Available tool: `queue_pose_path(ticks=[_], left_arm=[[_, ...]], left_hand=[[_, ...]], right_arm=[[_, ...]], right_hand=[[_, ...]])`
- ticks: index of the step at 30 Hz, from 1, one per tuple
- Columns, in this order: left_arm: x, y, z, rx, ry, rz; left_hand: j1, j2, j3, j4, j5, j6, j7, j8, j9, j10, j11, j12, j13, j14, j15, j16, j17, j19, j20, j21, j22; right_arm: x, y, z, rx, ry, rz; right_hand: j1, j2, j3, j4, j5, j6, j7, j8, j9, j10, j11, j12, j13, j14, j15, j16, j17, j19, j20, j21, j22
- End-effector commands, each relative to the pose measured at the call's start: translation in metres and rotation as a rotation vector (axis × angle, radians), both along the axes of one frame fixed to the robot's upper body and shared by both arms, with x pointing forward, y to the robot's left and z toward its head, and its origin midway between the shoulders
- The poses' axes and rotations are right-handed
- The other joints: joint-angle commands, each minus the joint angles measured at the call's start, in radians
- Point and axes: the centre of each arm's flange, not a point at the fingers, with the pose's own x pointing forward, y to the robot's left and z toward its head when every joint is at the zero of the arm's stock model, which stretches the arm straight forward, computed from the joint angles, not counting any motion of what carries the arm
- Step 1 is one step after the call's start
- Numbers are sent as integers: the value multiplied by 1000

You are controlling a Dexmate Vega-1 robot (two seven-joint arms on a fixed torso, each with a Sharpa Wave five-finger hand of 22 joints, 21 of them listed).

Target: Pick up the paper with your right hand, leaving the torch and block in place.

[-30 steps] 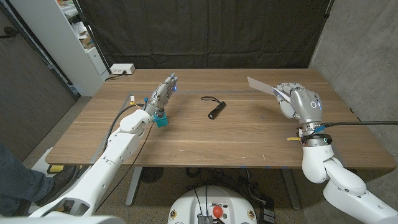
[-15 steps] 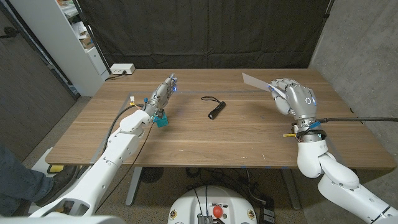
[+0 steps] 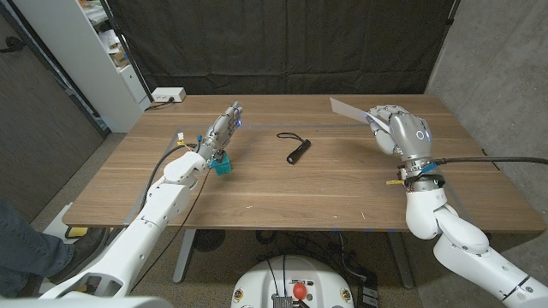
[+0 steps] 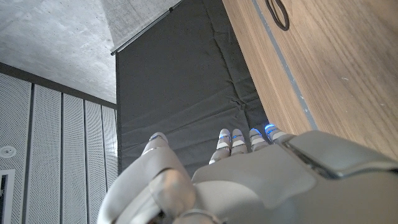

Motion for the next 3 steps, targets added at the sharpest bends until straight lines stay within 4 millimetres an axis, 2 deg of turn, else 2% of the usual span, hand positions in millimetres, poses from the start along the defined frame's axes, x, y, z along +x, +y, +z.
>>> queue_pose_path(ticks=[1,3], left_arm=[[5,3,0,-8,3,-2],[6,4,1,-8,4,-2]], left_hand=[[-3,1,2,-3,-2,8,4,7,3,-2,-5,2,4,0,0,2,3,-61,4,-2,5],[-3,1,2,-3,-2,8,3,7,3,-2,-6,2,4,0,0,1,3,-62,4,-2,5]], right_arm=[[5,2,5,-8,4,-4],[6,2,6,-12,8,-5]], right_hand=[[11,-1,-4,5,7,13,-5,6,3,5,-4,-3,2,10,-68,-2,3,-3,7,-4,2],[11,-1,-3,4,7,11,-6,6,3,6,-4,-3,2,10,-68,-4,2,-3,8,-4,2]])
